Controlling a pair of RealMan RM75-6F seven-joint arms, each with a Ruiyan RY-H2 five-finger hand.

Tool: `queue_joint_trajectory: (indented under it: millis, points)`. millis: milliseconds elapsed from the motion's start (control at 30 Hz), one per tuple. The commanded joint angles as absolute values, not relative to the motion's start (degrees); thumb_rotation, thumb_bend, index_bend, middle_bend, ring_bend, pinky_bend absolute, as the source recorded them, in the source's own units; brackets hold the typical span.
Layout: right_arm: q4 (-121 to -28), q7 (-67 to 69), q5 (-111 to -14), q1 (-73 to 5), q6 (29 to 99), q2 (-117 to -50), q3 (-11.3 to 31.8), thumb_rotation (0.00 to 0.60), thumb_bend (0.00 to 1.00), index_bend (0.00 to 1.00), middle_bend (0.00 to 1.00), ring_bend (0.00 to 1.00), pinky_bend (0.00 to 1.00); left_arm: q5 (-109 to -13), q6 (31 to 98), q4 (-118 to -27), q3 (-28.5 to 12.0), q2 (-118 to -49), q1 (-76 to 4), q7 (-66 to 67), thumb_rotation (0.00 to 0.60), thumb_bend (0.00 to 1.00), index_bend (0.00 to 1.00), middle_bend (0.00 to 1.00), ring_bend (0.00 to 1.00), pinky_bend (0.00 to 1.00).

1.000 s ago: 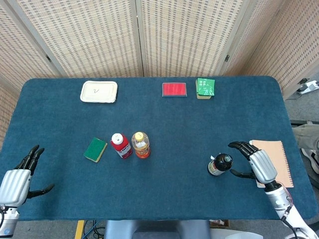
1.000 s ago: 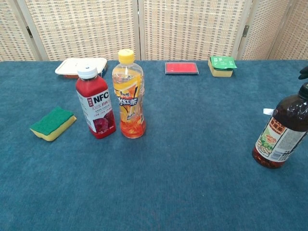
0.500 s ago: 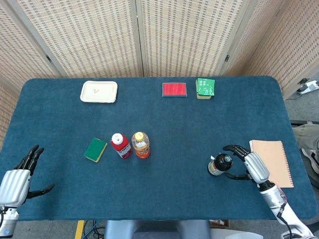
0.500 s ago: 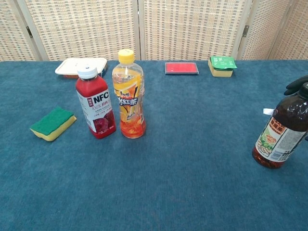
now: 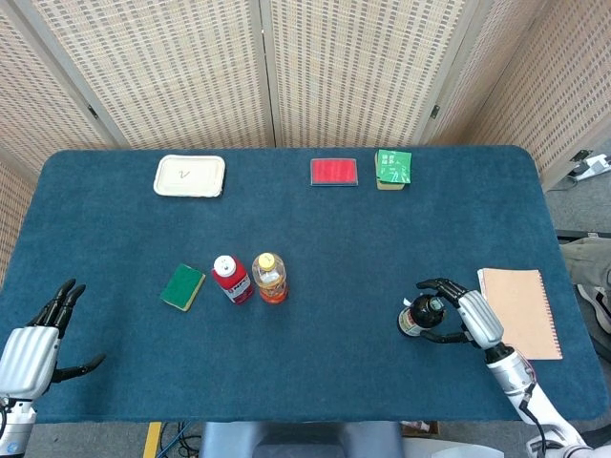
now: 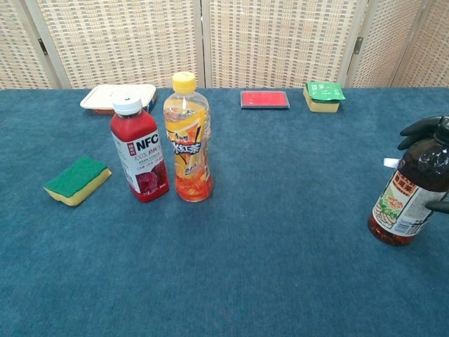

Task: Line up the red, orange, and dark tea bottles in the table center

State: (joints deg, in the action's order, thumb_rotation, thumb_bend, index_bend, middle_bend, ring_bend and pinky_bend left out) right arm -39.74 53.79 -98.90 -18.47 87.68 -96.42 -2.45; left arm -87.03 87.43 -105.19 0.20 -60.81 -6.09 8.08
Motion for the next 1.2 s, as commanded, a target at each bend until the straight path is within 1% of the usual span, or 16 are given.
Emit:
queue_joint_trajectory:
  millis: [33,233,400,533,633,800,1000,1200]
  points:
    - [-39.06,54.08,-98.62,-18.75,87.3,-97.01,-2.56,0.6,0.0,0.24,0.3,0.24,0.4,-86.93,87.28,-105.14,0.08,-60.81,-6.04,8.03,0.6,0.09,0.02,0.03,0.16,0.41]
    - [-37.74,54.25,-97.85,-19.18,86.5,-98.06,-2.51,0.6,0.0,0.25,0.32,0.25,0.4,-86.88,87.0,-105.09,-0.19,-60.8,-5.9,7.99,0.6,0.09,0.02,0.03,0.16,0.41]
    - [-36.94,54.02,-97.04,-19.49,86.45,-98.94,-1.97,0.6,0.0,0.34,0.41,0.35,0.43,-86.81,86.84,-104.99,-0.36,-60.78,-5.75,7.93,0.6,0.09,0.02,0.03,0.16,0.41]
    - [-36.39,54.05,-96.36,-19.64,86.61,-99.67,-1.48,0.6,0.01,0.39,0.47,0.42,0.46,-86.69,86.72,-104.95,-0.54,-60.71,-5.64,7.82,0.6,0.09,0.02,0.03,0.16,0.41]
    - [-36.29,54.27,-96.13,-19.81,86.6,-99.8,-1.38,0.6,0.03,0.42,0.49,0.45,0.47,-86.66,86.69,-104.96,-0.64,-60.61,-5.55,7.72,0.6,0.09,0.02,0.03,0.16,0.41]
    - [-37.27,54.77,-96.06,-20.15,87.22,-99.09,-1.22,0.6,0.04,0.44,0.51,0.46,0.48,-86.61,86.75,-105.01,-0.83,-60.42,-5.37,7.6,0.6,0.09,0.02,0.03,0.16,0.41]
    - [-41.38,53.18,-96.5,-21.13,88.74,-96.49,-0.7,0.6,0.05,0.44,0.51,0.46,0.48,-86.49,86.61,-104.97,-1.01,-60.27,-5.26,7.57,0.6,0.09,0.02,0.03,0.16,0.41]
    - [-50.02,48.23,-97.08,-22.93,88.95,-91.67,0.23,0.6,0.05,0.44,0.51,0.47,0.48,-86.67,86.58,-104.95,-1.1,-60.17,-5.16,7.65,0.6,0.09,0.02,0.03,0.16,0.41]
